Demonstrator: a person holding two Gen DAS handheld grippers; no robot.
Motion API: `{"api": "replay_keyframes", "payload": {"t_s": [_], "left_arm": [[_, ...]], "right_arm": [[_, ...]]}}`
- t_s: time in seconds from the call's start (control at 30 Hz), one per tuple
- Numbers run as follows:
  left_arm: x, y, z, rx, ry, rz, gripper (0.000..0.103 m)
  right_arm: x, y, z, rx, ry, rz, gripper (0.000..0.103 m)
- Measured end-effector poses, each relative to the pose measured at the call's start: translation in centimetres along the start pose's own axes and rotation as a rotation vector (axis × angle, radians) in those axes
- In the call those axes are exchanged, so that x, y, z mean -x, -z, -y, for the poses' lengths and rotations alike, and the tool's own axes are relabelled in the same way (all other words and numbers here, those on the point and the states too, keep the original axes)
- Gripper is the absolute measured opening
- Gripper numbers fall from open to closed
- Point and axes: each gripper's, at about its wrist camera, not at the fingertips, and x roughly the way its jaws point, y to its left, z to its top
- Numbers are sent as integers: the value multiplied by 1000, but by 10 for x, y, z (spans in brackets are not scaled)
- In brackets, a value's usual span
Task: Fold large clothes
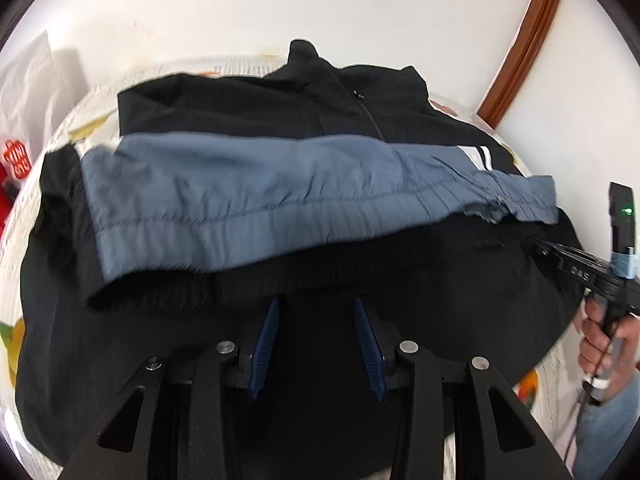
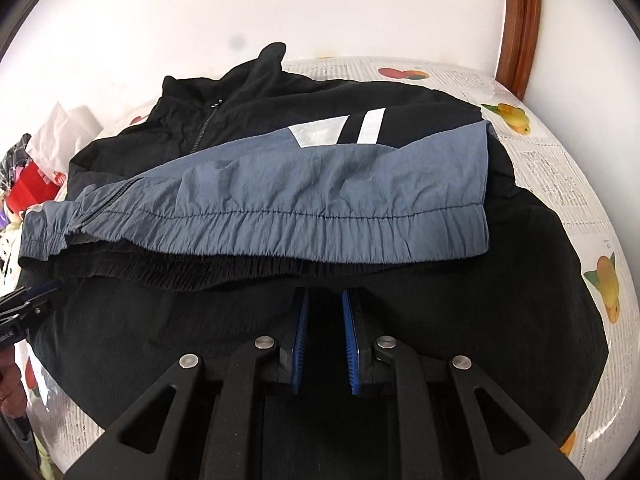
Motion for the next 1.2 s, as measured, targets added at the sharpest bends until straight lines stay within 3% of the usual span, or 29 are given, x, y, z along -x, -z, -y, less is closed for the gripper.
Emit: {"api": "replay_keyframes", "payload": {"t_s": [0.23, 0.33, 0.47, 0.63, 0.83, 0.97, 1.2], "left_arm": [[-1, -18, -7, -11, -112, 56, 28], [9, -28, -26, 23, -113, 82, 26], [21, -44, -48, 42, -183, 145, 26], [15, -70, -79, 111, -198, 142, 26], [-2, -93, -94, 121, -234, 135, 26], [-17, -95, -107, 157, -241, 110, 26], [-28, -93, -105, 122, -269, 96, 26]], "right_arm": [[-9, -23, -1, -26, -13, 11, 17], [-6, -36, 6, -50, -10, 58, 17], [2, -58, 18, -79, 9, 138, 17], [-11, -81, 31, -80, 45, 135, 18], [-33, -105, 46, -57, 93, 113, 18], [-47, -115, 56, -49, 132, 94, 18], [-66, -120, 71, -46, 138, 70, 18]]}}
